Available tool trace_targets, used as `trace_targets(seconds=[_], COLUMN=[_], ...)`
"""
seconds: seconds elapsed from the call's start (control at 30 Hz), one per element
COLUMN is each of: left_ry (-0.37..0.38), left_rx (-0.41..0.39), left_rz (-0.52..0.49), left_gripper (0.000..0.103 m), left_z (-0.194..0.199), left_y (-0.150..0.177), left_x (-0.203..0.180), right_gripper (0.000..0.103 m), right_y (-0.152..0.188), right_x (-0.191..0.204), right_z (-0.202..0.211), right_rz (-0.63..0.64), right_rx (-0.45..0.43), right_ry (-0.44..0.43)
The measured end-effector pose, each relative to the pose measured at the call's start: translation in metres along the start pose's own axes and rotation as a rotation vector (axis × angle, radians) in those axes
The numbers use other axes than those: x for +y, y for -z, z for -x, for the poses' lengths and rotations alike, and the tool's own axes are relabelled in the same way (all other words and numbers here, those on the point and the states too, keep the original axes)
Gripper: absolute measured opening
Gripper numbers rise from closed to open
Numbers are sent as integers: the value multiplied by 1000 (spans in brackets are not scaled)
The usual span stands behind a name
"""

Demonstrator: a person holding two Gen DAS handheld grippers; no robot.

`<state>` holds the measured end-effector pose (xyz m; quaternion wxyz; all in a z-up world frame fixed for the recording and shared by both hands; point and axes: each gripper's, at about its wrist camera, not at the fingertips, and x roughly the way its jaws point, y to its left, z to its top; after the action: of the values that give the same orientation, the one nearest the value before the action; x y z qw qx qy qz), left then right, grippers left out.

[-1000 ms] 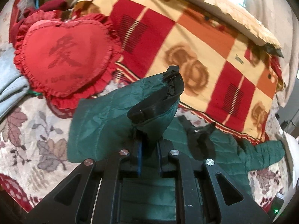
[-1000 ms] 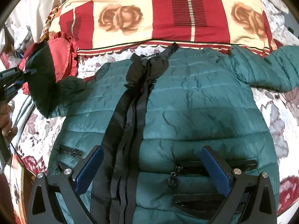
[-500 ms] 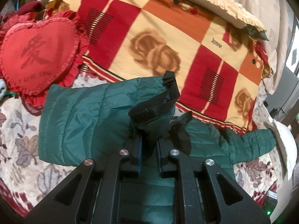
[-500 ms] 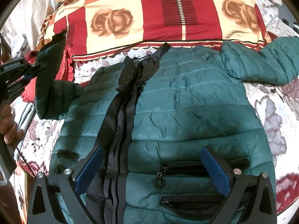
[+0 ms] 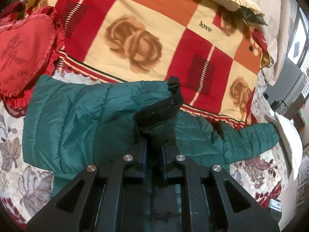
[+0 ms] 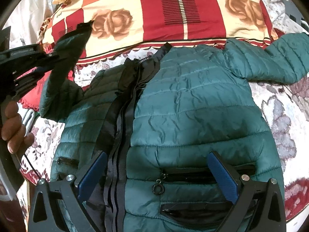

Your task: Fold large clothes

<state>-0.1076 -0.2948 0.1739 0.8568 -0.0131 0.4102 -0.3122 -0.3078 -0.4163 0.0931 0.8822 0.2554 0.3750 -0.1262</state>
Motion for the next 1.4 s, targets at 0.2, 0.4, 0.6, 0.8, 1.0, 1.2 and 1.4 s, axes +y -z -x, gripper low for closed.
trace_targets(seconds=[0.2, 0.4, 0.6, 0.8, 1.0, 1.2, 1.4], left_ry=[24, 47, 89, 108, 94, 86, 85], left_rx=[27, 59, 100, 128, 144, 146, 151], left_rz=[-23, -51, -65, -53, -37, -50, -47], left_gripper=[11, 11, 11, 11, 11, 11, 11], left_z=[-14, -31, -49, -65, -77, -78, -80], left_y=[6, 12, 17, 21, 25, 27, 28], left_x=[-18, -34, -48, -51, -47, -48, -48], right_gripper=[103, 103, 103, 103, 103, 103, 103], right_y=[-2, -2, -4, -6, -15, -37, -48], right_x=[-3, -2, -10, -18, -23, -33, -34], right_z=[1, 1, 2, 4, 10, 16, 5], right_rz=[-9, -4, -21, -27, 11, 1, -4], right_rx=[0, 4, 0, -6, -47, -102, -102], right_ry=[-2, -12, -4, 48, 135, 190, 207])
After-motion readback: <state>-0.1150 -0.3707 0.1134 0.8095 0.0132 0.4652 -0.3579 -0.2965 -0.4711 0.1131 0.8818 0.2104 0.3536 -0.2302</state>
